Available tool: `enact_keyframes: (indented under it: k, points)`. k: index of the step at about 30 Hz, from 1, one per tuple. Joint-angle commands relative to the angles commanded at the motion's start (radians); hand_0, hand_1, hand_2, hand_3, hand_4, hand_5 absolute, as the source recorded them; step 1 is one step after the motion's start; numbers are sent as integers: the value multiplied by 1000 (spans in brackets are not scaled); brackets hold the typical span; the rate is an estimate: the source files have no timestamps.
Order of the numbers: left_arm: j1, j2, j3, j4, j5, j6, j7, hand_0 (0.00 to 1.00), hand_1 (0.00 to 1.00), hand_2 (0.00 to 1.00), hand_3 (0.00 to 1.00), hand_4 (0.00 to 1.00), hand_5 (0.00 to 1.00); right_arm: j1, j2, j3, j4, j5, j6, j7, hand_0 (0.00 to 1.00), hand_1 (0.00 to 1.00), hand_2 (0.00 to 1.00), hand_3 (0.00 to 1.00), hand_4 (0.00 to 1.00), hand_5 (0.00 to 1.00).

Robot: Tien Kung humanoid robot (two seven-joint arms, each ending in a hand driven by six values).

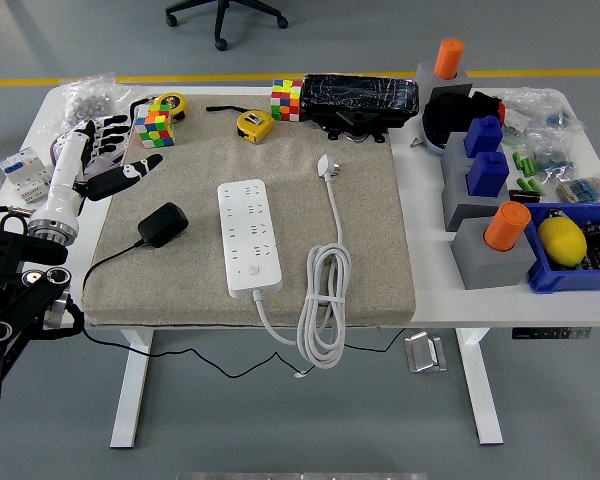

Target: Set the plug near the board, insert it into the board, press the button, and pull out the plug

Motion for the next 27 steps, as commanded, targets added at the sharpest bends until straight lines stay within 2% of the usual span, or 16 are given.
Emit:
enact_keyframes:
  k: [4, 5, 8, 10, 11, 19, 27]
  points:
    - [21, -8, -50, -4, -76, -4, -9, 683, 695, 702, 735, 998, 388, -2, 0, 11, 2, -3, -2, 1, 618, 678, 652, 563, 976, 577]
    - [27, -10, -64, -5, -91, -6, -9, 664, 686, 686, 729, 966, 471, -3, 1, 14, 1, -4, -2, 1, 618, 678, 652, 563, 976, 577]
    - [47, -18, -110, -11, -126, -12, -5, 664, 686, 686, 729, 966, 471, -6, 6, 20, -2, -4, -3, 1, 618, 678, 652, 563, 976, 577]
    - [62, -22, -143, -17, -133, -17, 5, 664, 686, 686, 729, 966, 471, -8, 9, 23, -5, -5, -4, 1, 618, 678, 652, 563, 976, 577]
    - [67, -23, -154, -19, -132, -19, 10, 618, 666, 672, 726, 917, 479, -8, 9, 24, -6, -5, -4, 1, 617, 678, 652, 562, 976, 578]
    - [86, -24, -238, -48, -125, -30, 31, 595, 660, 670, 722, 901, 476, 3, 5, 40, -2, -11, -9, 4, 618, 678, 651, 562, 976, 580]
    - [80, -17, -269, -89, -118, -39, 42, 592, 659, 671, 716, 891, 474, 14, 6, 54, -2, -21, -10, 5, 618, 677, 652, 563, 975, 580]
